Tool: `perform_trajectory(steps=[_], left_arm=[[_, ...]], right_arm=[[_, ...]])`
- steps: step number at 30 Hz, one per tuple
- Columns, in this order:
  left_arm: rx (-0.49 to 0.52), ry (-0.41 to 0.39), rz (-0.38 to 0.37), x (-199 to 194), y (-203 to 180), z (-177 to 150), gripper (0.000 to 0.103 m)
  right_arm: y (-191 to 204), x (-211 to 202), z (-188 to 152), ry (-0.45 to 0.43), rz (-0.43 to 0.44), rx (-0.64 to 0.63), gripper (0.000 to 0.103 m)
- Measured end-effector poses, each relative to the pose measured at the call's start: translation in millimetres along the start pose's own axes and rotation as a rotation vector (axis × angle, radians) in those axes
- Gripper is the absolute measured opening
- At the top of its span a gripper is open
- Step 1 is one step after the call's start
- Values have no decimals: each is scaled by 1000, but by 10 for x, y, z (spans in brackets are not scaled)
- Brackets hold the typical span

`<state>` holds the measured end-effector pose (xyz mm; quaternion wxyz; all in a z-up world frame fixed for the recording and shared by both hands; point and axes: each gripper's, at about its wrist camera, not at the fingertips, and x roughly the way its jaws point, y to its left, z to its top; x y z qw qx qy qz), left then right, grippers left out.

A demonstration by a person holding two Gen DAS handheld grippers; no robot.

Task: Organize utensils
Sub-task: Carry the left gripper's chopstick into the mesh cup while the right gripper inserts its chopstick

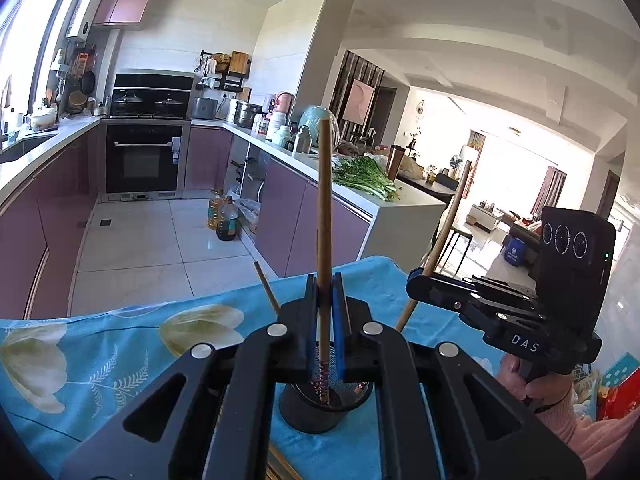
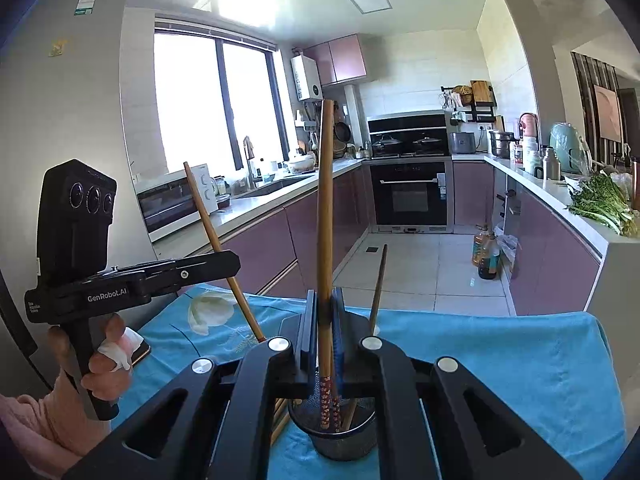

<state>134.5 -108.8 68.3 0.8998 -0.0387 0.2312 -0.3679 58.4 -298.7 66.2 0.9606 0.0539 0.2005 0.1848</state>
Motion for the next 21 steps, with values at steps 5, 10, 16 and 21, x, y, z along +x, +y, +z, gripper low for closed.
perform_trajectory(steps=[5,10,16,21], left_arm=[[14,85,11,259,12,-107,7],[30,180,8,441,37,-310,7],[27,264,12,635,105,-476,7],[17,289,12,767,222,-481,8]], right_arm=[[-46,195,-88,50,-9,13,6],[-83,339,-212,126,-15,17,6],[-117,501,-336,227,-12,26,6],[-154,648,-412,278,-14,44,6]])
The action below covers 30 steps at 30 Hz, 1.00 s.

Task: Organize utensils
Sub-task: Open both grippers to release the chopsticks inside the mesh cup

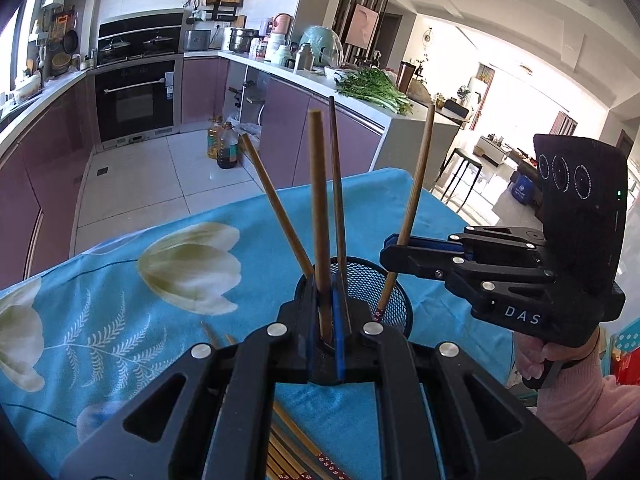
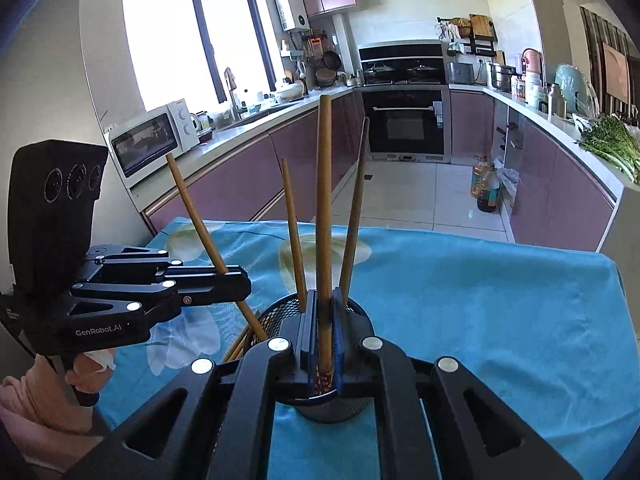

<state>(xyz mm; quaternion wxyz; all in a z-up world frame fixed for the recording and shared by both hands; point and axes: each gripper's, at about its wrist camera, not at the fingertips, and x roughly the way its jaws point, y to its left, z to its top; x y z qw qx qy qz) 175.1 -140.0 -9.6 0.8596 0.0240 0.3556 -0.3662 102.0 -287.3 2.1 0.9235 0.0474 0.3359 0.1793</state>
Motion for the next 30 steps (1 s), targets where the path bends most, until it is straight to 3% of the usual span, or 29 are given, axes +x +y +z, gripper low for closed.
perform_trajectory(steps=[10,15,21,25,30], left_arm=[[-22,32,23,223,33,83,9],[-30,16,35,160,43,44,22],[-44,-47,69,-85,107,-47,27],[-38,-108,103,-346,124,-145,31],[-58,-159,139,-628,206,-314,37]], right_arm=[[-69,155,33,13,-6,46,8],[-102,188,25,2,-9,72,9],[-65,107,-21,-24,-7,70,12],[48,-69,-60,-69,4,36,20],[236,-317,-133,-120,67,-19,25]])
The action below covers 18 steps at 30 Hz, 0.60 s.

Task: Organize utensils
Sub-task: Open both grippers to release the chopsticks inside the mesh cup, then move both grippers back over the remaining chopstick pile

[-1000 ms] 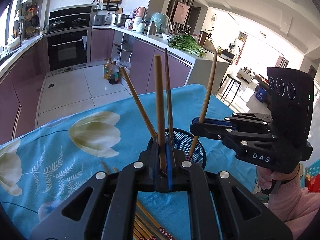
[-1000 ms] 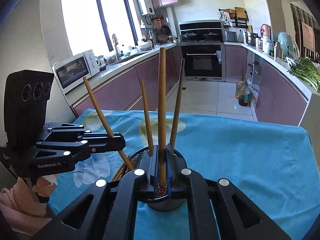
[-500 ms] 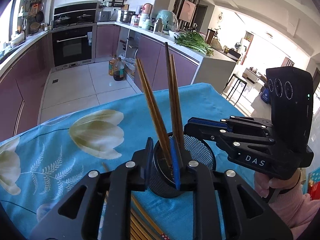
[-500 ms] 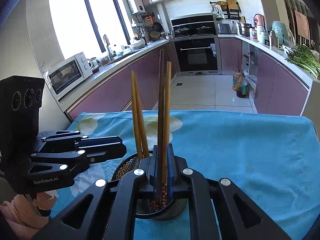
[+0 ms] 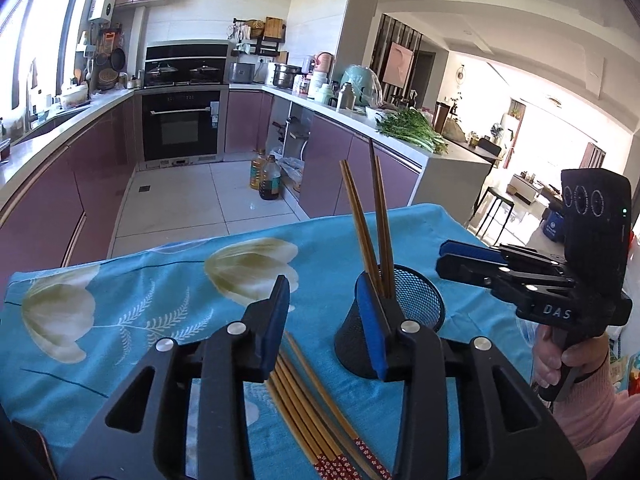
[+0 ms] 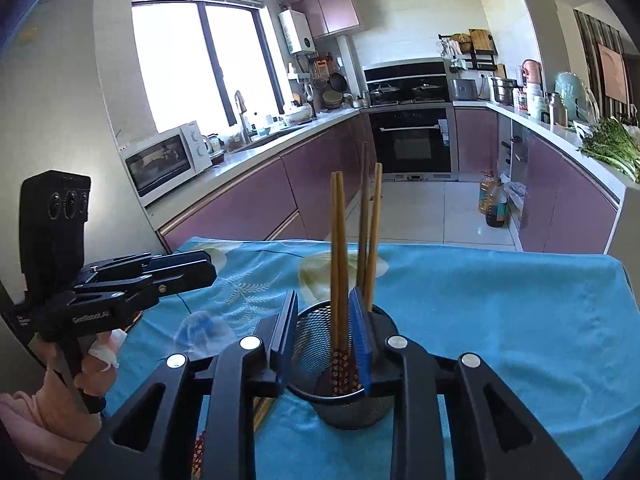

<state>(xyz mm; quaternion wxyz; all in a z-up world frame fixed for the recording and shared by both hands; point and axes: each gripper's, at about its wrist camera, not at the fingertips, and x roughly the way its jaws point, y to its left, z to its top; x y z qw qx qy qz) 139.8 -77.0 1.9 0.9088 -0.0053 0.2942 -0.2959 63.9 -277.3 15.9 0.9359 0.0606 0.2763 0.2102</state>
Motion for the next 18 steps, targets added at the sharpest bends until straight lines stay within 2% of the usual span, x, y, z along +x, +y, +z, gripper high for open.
perform_trajectory(steps=[4,8,14,18], left_arm=[[-5,13,35,-119,121,-180,40],[-16,81,68,-87,231,-435,40],[-44,215,100,152,349,-859,40],[-65,255,101,229,392,-1028,40]], right_arm=[[214,-83,-92,6,67,-55,30],[401,92,-339,95,118,-79,32],[514,512,-719,243,103,-53,32],[502,644,-869,290,97,-16,32]])
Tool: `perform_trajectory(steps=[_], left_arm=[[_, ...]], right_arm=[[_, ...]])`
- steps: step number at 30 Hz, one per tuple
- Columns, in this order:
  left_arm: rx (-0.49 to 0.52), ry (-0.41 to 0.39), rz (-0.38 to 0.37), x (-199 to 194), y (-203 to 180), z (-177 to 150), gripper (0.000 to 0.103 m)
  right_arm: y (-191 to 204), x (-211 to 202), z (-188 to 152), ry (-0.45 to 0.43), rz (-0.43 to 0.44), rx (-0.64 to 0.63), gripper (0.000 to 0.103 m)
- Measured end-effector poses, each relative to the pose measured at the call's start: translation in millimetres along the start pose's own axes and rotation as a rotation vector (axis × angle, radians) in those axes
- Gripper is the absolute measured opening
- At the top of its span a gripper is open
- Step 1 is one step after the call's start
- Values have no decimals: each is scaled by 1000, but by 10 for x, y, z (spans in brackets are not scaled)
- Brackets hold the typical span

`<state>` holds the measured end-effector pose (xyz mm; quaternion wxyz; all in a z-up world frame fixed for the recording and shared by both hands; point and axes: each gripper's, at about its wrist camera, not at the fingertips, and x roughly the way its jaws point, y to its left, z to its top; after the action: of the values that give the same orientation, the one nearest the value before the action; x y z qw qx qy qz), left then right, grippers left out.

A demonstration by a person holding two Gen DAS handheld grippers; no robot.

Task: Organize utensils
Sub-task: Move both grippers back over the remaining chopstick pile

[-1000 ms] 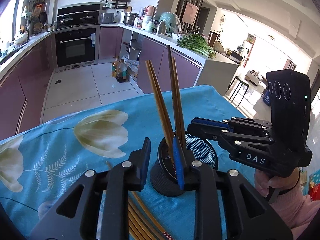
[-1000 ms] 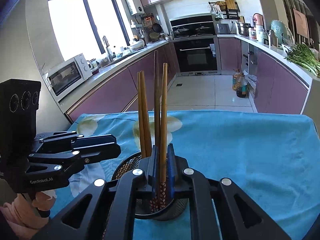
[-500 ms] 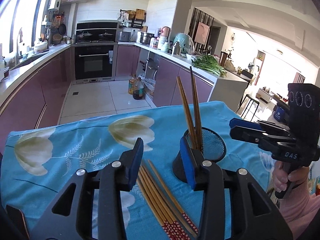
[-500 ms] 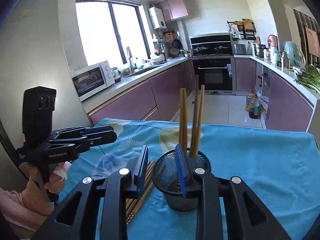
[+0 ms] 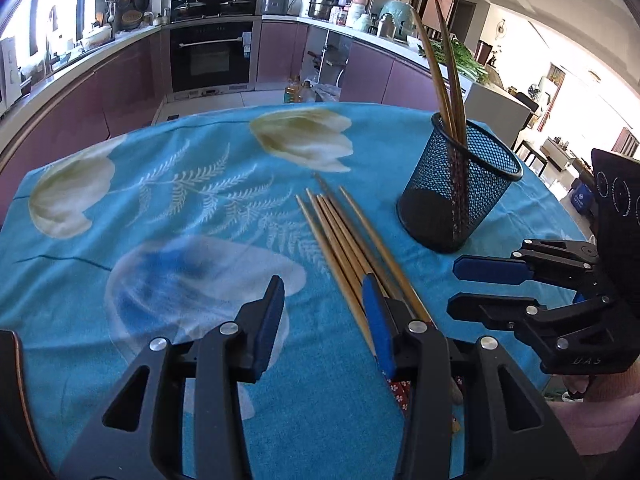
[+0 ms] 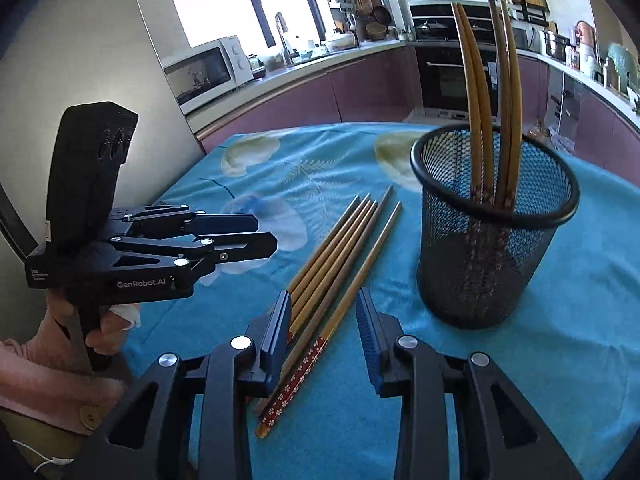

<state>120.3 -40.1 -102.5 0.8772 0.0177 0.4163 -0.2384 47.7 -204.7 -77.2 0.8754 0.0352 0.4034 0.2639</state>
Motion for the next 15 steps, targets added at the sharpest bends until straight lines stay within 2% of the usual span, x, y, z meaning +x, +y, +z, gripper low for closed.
perform_trajectory(steps=[15], left_arm=[[16,50,12,191,-119,-91,41]], right_arm=[[-46,137,-79,43,-61,52,32]])
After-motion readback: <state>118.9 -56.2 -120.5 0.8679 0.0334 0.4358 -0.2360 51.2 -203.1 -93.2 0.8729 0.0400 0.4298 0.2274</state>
